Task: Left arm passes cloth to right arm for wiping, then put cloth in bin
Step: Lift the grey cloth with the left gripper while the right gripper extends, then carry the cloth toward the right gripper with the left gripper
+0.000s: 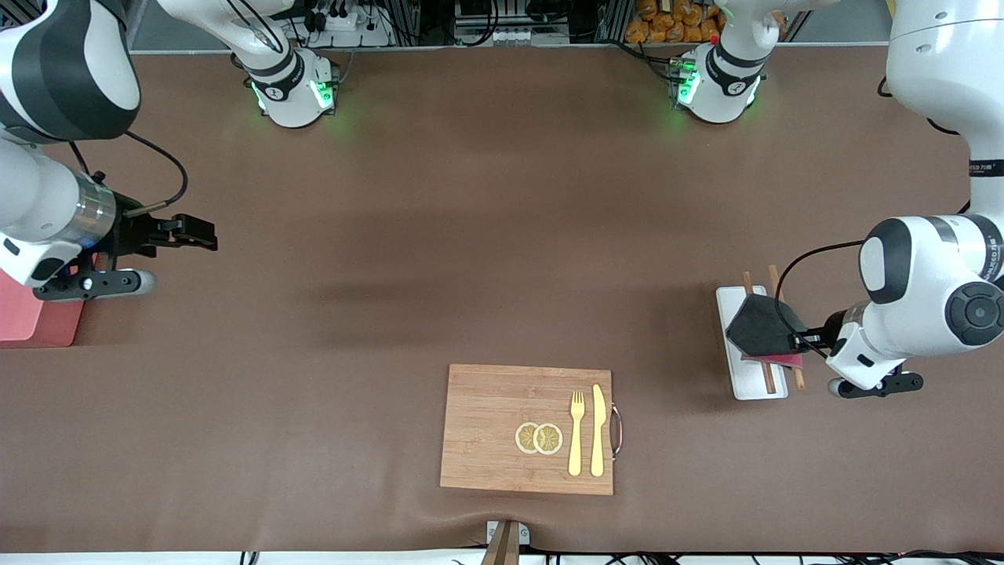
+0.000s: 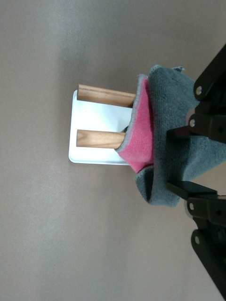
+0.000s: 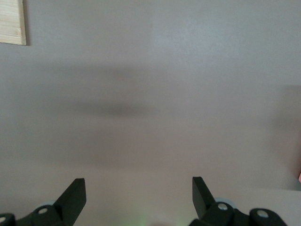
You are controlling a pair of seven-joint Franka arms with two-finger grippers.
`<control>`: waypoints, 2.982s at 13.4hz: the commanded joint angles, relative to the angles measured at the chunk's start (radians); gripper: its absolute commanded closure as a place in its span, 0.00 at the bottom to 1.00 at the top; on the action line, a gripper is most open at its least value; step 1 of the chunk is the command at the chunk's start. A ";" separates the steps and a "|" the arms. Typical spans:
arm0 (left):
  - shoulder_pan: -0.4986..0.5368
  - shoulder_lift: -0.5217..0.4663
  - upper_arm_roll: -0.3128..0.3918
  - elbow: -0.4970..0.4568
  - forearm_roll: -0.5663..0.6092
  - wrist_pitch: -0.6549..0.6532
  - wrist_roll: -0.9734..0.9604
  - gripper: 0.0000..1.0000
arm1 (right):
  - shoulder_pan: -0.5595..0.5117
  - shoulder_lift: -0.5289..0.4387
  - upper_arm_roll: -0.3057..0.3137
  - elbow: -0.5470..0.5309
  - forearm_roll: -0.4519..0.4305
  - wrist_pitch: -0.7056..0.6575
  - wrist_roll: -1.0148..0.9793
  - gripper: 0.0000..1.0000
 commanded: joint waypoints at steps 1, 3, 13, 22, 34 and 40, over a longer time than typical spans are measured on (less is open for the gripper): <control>-0.003 0.011 -0.004 0.019 -0.028 0.004 -0.010 0.58 | 0.015 0.012 -0.009 0.022 0.071 -0.002 0.079 0.00; -0.003 0.022 -0.004 0.019 -0.045 0.007 -0.010 0.61 | 0.018 0.037 -0.009 0.022 0.123 -0.001 0.183 0.00; -0.003 0.020 -0.004 0.019 -0.037 0.016 0.008 1.00 | 0.047 0.047 -0.009 0.016 0.166 -0.009 0.359 0.00; -0.007 -0.116 -0.097 0.021 -0.033 -0.099 0.018 1.00 | 0.047 0.083 -0.009 0.021 0.226 0.011 0.467 0.00; -0.086 -0.096 -0.446 0.117 -0.118 -0.044 -0.513 1.00 | 0.156 0.208 -0.009 0.030 0.439 0.252 0.894 0.00; -0.278 -0.021 -0.447 0.137 -0.243 0.319 -0.928 1.00 | 0.273 0.259 -0.009 0.028 0.546 0.401 0.993 0.00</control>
